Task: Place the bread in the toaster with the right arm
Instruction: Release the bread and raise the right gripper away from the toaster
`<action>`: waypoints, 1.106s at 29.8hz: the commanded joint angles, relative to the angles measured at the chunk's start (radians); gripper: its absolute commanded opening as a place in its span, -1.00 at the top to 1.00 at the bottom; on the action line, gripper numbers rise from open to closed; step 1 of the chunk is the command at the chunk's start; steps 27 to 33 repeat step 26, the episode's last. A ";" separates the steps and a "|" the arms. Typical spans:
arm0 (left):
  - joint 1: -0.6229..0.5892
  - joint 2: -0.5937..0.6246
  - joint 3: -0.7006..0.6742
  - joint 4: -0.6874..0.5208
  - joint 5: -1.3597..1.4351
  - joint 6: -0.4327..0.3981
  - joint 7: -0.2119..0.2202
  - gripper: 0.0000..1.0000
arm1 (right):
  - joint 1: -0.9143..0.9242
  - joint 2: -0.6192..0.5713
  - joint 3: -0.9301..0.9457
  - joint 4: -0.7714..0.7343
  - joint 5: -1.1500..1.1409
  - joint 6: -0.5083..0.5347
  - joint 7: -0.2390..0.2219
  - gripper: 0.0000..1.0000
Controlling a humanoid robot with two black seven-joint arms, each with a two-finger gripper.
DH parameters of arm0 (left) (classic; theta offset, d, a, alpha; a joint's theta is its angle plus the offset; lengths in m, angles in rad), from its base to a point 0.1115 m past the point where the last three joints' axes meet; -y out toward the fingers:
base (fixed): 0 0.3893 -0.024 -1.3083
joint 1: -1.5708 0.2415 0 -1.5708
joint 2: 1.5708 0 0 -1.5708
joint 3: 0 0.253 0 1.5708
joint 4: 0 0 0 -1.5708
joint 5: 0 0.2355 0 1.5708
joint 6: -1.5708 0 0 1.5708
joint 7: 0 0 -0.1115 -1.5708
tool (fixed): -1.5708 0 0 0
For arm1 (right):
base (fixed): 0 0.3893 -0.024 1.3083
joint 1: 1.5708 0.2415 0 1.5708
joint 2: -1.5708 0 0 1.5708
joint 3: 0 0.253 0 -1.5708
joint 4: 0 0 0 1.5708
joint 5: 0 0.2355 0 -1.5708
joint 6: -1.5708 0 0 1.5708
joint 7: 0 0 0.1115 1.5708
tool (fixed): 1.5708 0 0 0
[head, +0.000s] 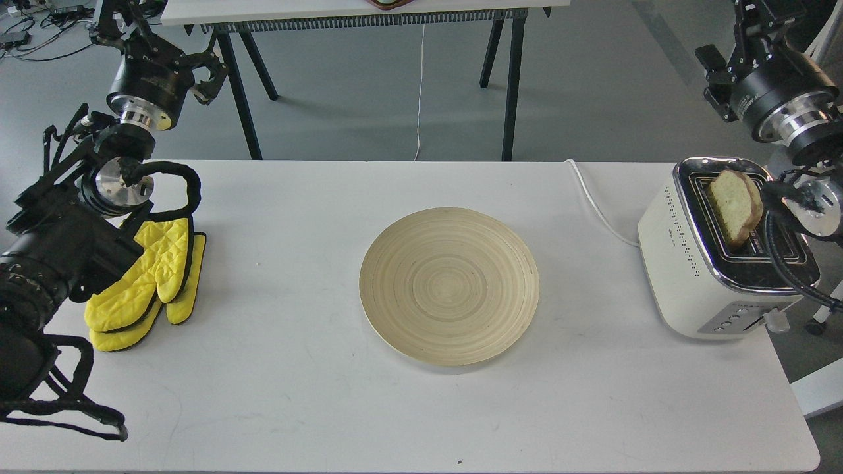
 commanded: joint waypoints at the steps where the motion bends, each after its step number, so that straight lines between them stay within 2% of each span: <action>1: 0.000 0.000 0.000 0.000 0.000 0.000 -0.001 -1.00 | -0.001 0.142 0.098 -0.127 0.133 0.047 0.007 -0.98; 7: 0.000 0.000 0.000 -0.002 0.000 0.000 -0.001 -1.00 | -0.003 0.299 0.282 -0.356 0.211 0.226 -0.010 -0.98; 14: 0.000 0.000 0.000 0.000 0.000 0.000 -0.001 -1.00 | 0.011 0.379 0.349 -0.528 0.253 0.292 -0.030 -0.98; 19: 0.000 -0.002 0.001 0.000 0.000 0.000 -0.001 -1.00 | 0.011 0.382 0.349 -0.542 0.253 0.352 -0.030 -0.98; 33: 0.000 -0.002 0.000 0.000 0.000 0.000 -0.001 -1.00 | 0.013 0.382 0.395 -0.568 0.253 0.366 -0.028 -0.99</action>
